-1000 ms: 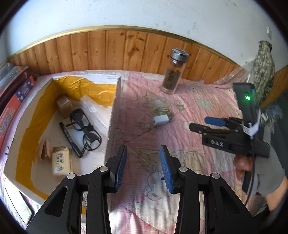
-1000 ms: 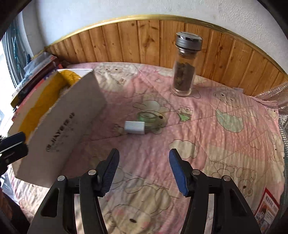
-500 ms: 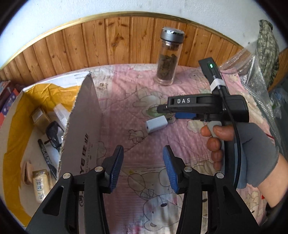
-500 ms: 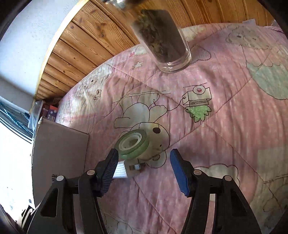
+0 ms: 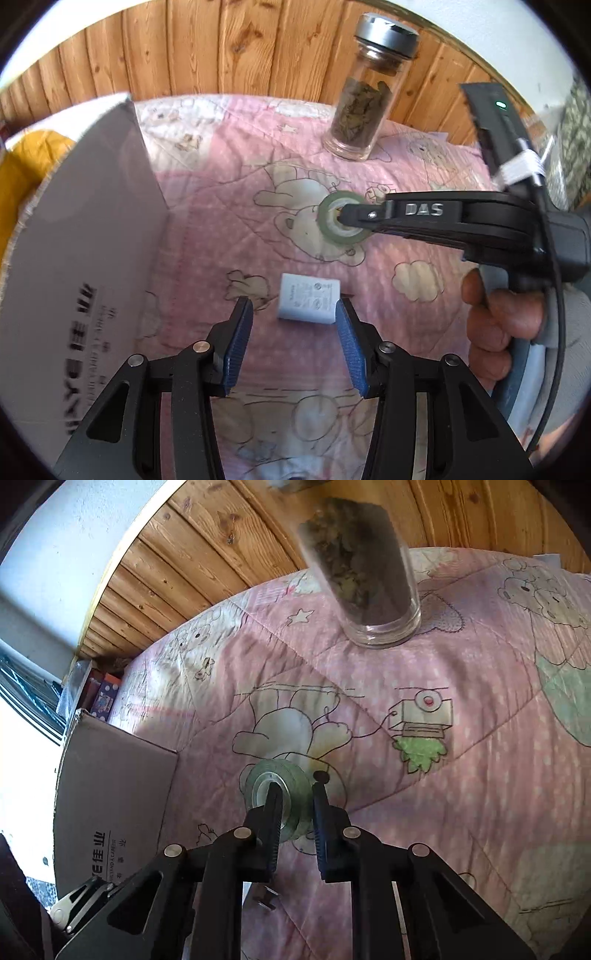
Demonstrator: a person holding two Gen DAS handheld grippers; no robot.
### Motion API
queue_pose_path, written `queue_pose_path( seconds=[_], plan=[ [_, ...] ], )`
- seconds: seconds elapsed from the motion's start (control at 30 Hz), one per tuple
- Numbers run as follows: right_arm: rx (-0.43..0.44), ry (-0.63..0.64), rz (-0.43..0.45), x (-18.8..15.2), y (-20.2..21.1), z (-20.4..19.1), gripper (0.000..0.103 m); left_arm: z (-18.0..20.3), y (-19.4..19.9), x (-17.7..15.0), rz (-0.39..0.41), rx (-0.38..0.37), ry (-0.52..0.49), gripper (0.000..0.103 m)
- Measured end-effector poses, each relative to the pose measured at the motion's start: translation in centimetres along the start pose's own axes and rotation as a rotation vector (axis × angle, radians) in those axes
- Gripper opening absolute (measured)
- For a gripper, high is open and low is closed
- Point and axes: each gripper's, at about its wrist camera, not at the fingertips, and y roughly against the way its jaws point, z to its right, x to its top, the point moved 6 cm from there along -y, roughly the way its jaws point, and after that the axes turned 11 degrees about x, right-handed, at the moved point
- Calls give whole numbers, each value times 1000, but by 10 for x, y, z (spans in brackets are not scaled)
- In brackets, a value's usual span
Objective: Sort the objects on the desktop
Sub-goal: 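Grasp the white charger plug with the left tool while the right tool grasps the green tape roll, then carry the charger in the left tool and tape roll in the right tool over the cardboard box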
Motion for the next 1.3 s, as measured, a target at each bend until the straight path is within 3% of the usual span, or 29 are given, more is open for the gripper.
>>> queue_pose_path(
  seconds=[0.2,0.43,0.5,0.53,0.63,0.77,0.97,1.3],
  plan=[
    [-60,15,20,8,17,12,17,2,-31,3,-126,-14,163,53],
    [-93,39,-15,3,3,15,17,19,-44,4,-102,74,77,61],
    [-100,46,-17,3,0,16,17,22,-42,2,-77,85,43,57],
    [-99,46,-16,2,-1,16,17,25,-41,1,-65,84,21,49],
    [-99,51,-19,2,-4,15,17,27,-39,-1,-45,98,-23,49],
    [-108,56,-15,-1,3,14,17,20,-35,-6,-51,92,-6,48],
    [-142,107,-19,-12,19,-1,17,8,-7,-22,-36,107,2,48],
    [-159,134,3,-53,53,-35,17,-16,77,-36,77,112,0,48]
  ],
)
